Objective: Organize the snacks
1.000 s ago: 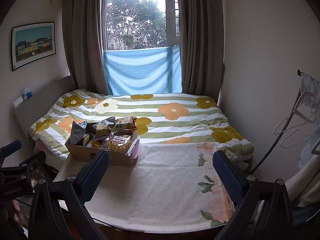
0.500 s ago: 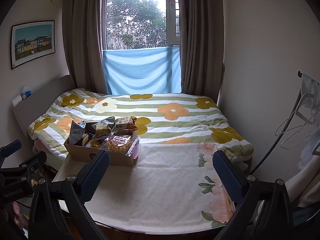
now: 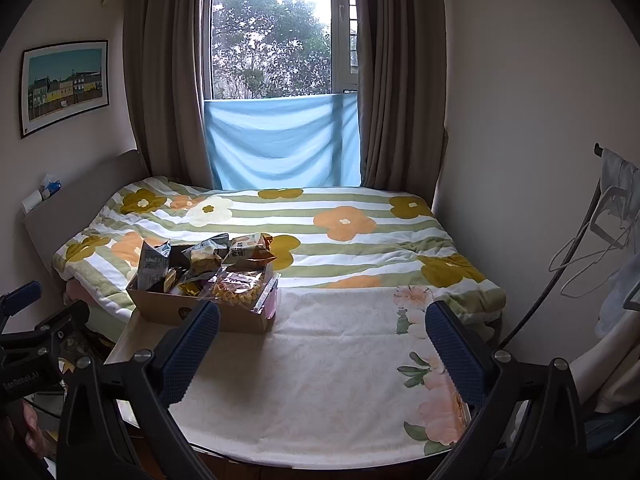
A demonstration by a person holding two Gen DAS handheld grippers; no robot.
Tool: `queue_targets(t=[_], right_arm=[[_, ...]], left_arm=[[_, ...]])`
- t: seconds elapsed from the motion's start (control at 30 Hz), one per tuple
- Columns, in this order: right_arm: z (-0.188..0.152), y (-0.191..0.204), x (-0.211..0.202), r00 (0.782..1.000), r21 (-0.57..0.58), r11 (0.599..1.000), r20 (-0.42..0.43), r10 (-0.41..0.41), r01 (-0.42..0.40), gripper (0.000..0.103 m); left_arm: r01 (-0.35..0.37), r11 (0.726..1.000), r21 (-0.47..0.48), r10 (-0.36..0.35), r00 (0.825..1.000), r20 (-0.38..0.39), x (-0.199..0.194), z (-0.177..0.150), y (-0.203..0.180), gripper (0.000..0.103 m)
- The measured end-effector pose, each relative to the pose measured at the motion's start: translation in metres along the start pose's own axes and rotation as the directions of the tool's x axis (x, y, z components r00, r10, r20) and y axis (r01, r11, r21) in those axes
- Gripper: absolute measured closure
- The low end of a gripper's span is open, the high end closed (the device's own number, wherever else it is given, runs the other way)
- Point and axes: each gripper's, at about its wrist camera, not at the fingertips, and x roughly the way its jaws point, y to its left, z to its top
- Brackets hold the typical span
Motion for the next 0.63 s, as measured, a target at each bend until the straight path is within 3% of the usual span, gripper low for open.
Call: queue_targets(t=[0.13, 0.3, 0.63], right_arm=[[0.001, 0.000, 0.001, 1.000, 0.000, 1.000, 0.000, -0.002, 0.002, 0.001], [0.000, 0.000, 0.001, 1.000, 0.000, 1.000, 0.001, -0.003, 0.003, 0.001], [0.005, -0.001, 0.012, 1.000, 0.005, 1.000, -0.016, -0.009, 0.009, 0.001]], left_arm=[[-0.003, 1.000, 0.001, 0.003, 1.000, 0.000, 0.000, 0.000, 0.001, 0.000], [-0.059, 0.998, 0.008, 0.059, 0.998, 0.006, 0.001, 0.000, 0.001, 0.000], [-0.057, 0.998, 0.001, 0.057, 0.998, 0.007, 0.011, 0.003, 0.001, 0.000]])
